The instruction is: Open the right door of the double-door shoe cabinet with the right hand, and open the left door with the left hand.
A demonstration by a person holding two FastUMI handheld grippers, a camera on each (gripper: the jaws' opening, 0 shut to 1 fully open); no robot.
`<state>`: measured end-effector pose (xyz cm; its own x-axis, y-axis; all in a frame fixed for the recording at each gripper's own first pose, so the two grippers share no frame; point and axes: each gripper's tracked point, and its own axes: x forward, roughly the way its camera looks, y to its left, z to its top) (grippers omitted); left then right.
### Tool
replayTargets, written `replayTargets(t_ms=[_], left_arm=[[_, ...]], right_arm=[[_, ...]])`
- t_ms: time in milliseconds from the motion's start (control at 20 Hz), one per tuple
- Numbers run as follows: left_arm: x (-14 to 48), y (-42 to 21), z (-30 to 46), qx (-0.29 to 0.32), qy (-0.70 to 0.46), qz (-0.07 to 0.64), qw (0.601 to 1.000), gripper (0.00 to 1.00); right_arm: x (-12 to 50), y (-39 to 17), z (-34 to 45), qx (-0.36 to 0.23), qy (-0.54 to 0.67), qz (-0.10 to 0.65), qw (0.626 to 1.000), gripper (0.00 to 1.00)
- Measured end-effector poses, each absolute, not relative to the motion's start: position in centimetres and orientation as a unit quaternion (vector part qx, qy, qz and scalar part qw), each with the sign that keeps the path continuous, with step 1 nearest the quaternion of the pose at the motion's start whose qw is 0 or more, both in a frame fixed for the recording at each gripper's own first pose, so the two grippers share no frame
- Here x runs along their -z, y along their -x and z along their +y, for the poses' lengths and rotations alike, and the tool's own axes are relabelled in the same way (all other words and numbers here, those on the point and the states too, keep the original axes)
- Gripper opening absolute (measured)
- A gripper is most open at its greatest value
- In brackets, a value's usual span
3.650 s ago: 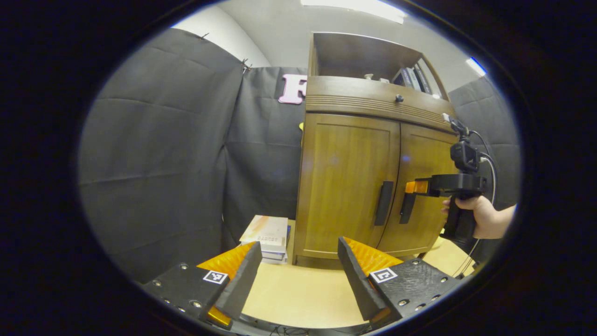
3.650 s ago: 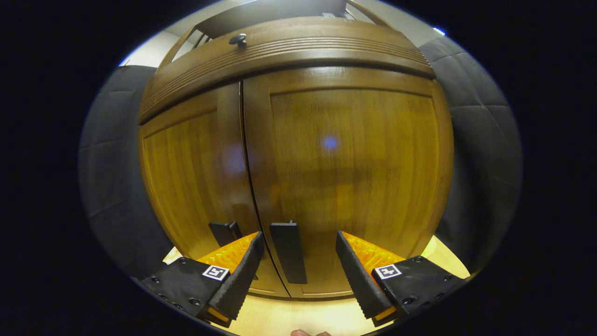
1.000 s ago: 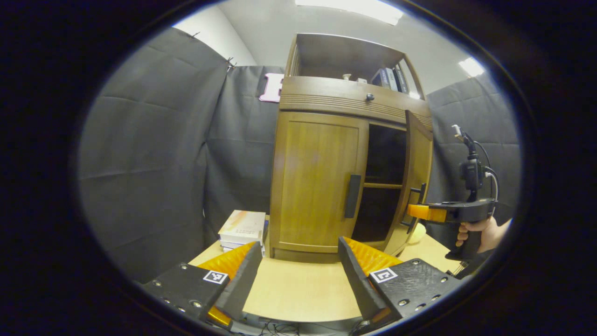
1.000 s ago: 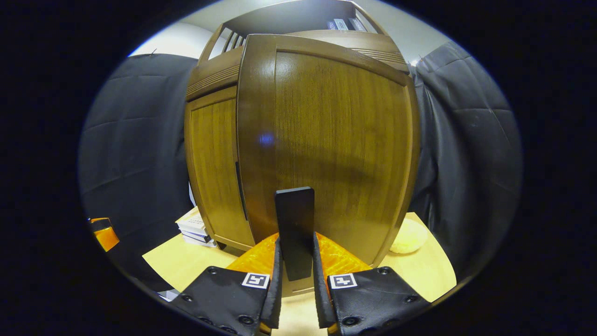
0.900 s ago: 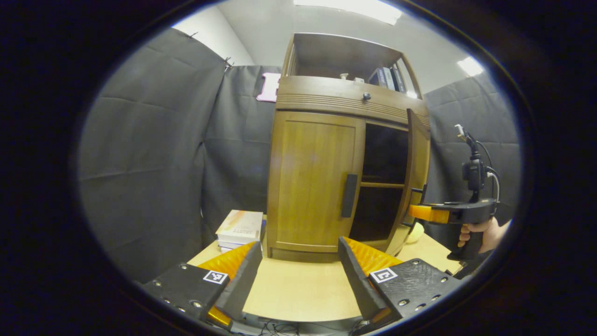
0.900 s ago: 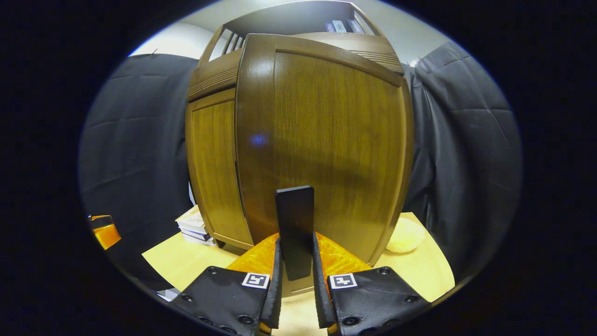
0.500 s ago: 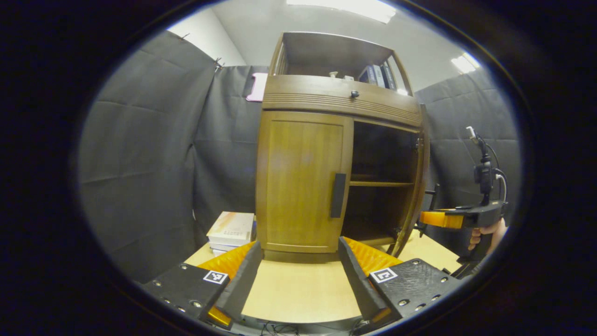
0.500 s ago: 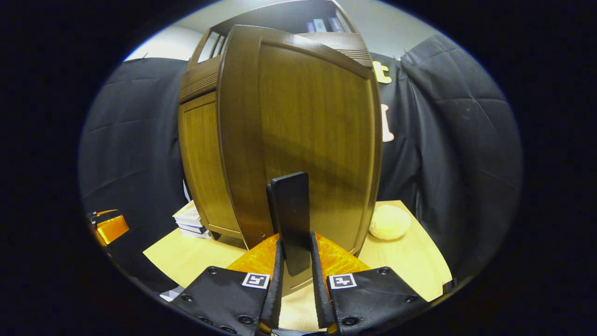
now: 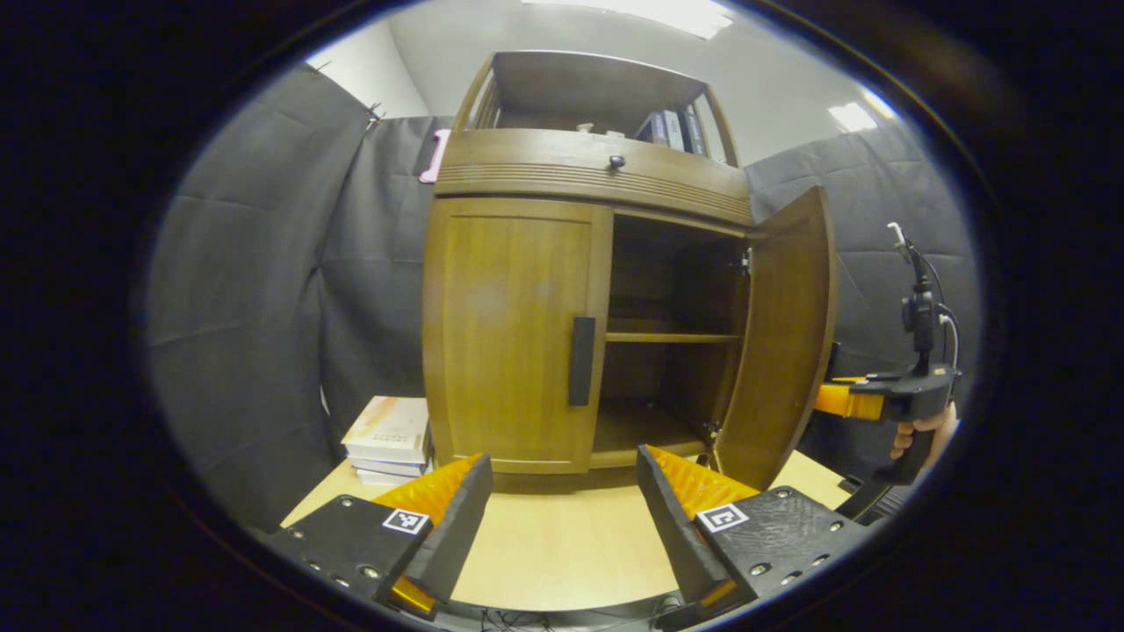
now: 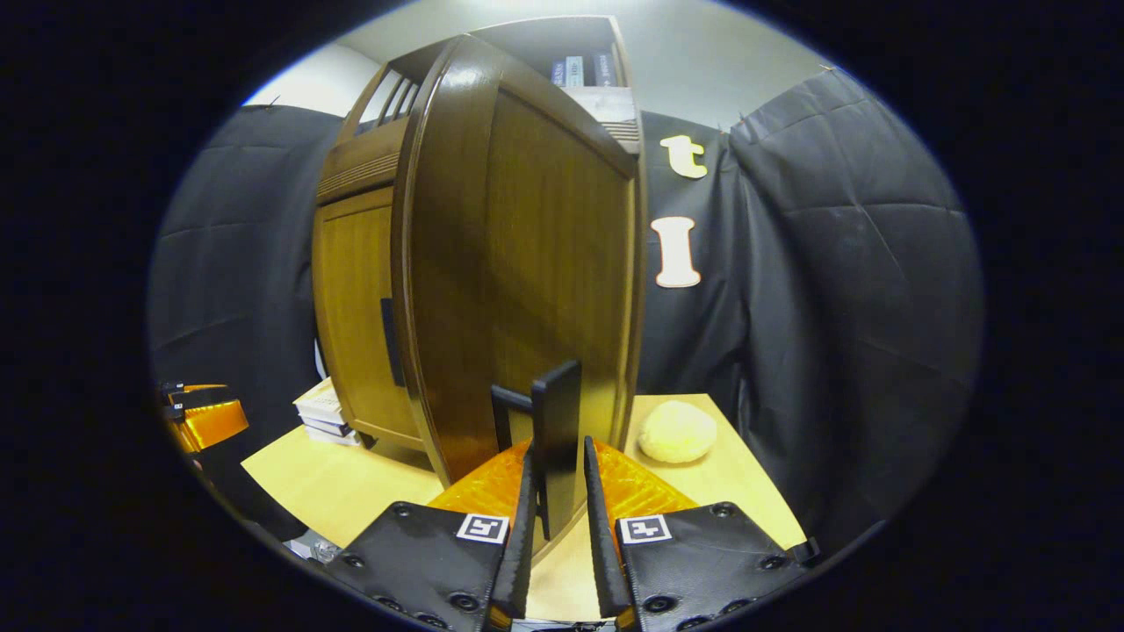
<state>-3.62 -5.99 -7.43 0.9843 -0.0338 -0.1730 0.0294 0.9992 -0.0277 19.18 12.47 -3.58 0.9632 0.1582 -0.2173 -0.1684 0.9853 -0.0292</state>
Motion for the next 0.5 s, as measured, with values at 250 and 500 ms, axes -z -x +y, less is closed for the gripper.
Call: replayTargets(t_ms=[250, 500], left_arm=[[6.8, 1.9, -9.0, 0.046, 0.009, 0.083, 0.995, 0.95], [7.0, 0.4, -10.9, 0.069, 0.004, 0.084, 0.994, 0.95]], right_arm=[[3.7, -19.1, 10.4, -0.044, -0.005, 0.105, 0.993, 0.02], [3.5, -19.4, 10.2, -0.079, -0.004, 0.098, 0.992, 0.11]])
